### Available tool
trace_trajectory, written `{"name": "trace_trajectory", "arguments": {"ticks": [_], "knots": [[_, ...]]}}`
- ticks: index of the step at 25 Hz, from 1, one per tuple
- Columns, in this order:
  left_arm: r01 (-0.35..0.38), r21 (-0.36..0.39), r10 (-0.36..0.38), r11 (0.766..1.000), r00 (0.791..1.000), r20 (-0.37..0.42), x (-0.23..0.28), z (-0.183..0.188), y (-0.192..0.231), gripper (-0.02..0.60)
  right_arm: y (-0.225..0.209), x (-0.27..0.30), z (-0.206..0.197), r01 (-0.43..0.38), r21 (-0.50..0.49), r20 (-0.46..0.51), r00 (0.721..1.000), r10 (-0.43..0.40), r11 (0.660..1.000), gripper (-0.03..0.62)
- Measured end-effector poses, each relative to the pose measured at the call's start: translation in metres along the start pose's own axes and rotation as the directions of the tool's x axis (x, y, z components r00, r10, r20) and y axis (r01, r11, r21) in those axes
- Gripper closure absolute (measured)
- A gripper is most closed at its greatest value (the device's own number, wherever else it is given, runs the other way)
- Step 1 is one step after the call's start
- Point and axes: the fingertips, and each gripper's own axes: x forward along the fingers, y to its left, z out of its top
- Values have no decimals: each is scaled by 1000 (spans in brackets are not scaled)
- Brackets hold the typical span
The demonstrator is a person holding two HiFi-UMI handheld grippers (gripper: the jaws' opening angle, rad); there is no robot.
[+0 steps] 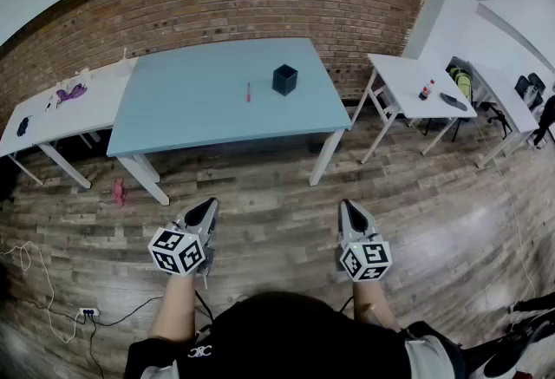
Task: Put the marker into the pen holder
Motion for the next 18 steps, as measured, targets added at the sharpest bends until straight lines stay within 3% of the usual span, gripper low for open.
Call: {"name": "trace_trajectory", "arguments": {"ticks": [3, 7, 14, 18], "knots": [[-29, 22, 29, 999, 1000, -10, -10, 0, 13, 575, 8, -1, 6, 8, 52, 34, 999, -10, 999, 589], [-39, 28, 40, 999, 999, -17, -22, -2, 29, 575, 25, 1, 4, 23, 43, 33, 999, -25, 999, 588], [-16, 126, 25, 992, 997, -75, -35, -13, 52, 575, 66, 12, -11, 40, 43, 6, 999, -40, 998, 588], [15, 127, -2, 992, 995, -102, -38, -25, 64, 575, 88, 16, -15, 39, 21, -7, 999, -39, 999, 588]]}}
